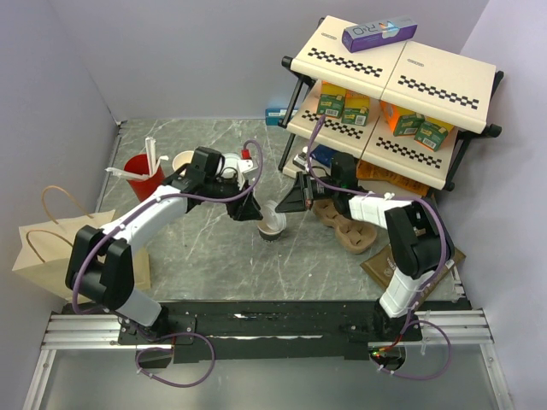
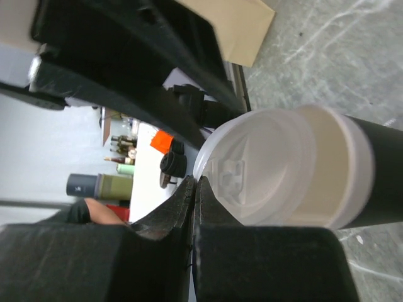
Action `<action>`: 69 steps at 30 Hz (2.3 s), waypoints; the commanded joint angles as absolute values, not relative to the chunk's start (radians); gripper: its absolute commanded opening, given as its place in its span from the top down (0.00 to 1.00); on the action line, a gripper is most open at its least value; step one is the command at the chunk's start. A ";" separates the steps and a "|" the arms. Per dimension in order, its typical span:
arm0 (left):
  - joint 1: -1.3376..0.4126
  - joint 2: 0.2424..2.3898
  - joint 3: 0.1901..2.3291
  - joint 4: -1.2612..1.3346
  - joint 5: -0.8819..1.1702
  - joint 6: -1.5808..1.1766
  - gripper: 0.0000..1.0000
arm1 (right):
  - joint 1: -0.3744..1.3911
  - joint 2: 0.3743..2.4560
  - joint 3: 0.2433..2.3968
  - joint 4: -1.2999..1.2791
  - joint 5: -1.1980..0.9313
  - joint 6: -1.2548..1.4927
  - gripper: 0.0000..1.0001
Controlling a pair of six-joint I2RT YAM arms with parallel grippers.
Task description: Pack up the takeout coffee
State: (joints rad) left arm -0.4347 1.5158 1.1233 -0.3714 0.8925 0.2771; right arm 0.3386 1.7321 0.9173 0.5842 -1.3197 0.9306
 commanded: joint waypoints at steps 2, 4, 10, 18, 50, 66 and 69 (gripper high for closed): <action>-0.446 1.528 1.166 -0.339 0.916 0.308 0.53 | 0.324 1.764 0.936 0.529 -1.296 0.887 0.97; -0.449 1.539 1.170 -0.344 0.917 0.316 0.53 | 0.322 1.767 0.943 0.511 -1.295 0.874 0.96; -0.459 1.578 1.210 -0.365 0.923 0.354 0.54 | 0.316 1.766 0.963 0.433 -1.282 0.810 0.90; -0.469 1.603 1.216 -0.360 0.939 0.357 0.54 | 0.304 1.752 0.992 0.275 -1.236 0.700 0.74; -0.502 1.618 1.197 -0.347 0.946 0.327 0.56 | 0.291 1.759 1.046 0.025 -1.155 0.506 0.57; -0.502 1.620 1.183 -0.336 0.925 0.296 0.57 | 0.291 1.821 1.094 -0.069 -1.132 0.436 0.55; -0.502 1.623 1.186 -0.337 0.923 0.295 0.57 | 0.290 1.830 1.103 -0.074 -1.131 0.433 0.55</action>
State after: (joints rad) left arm -0.4953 1.6207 1.1786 -0.3634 0.9180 0.3008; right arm 0.2981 1.8122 1.0569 -0.0494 -1.1400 0.4583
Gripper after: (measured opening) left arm 0.431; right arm 0.448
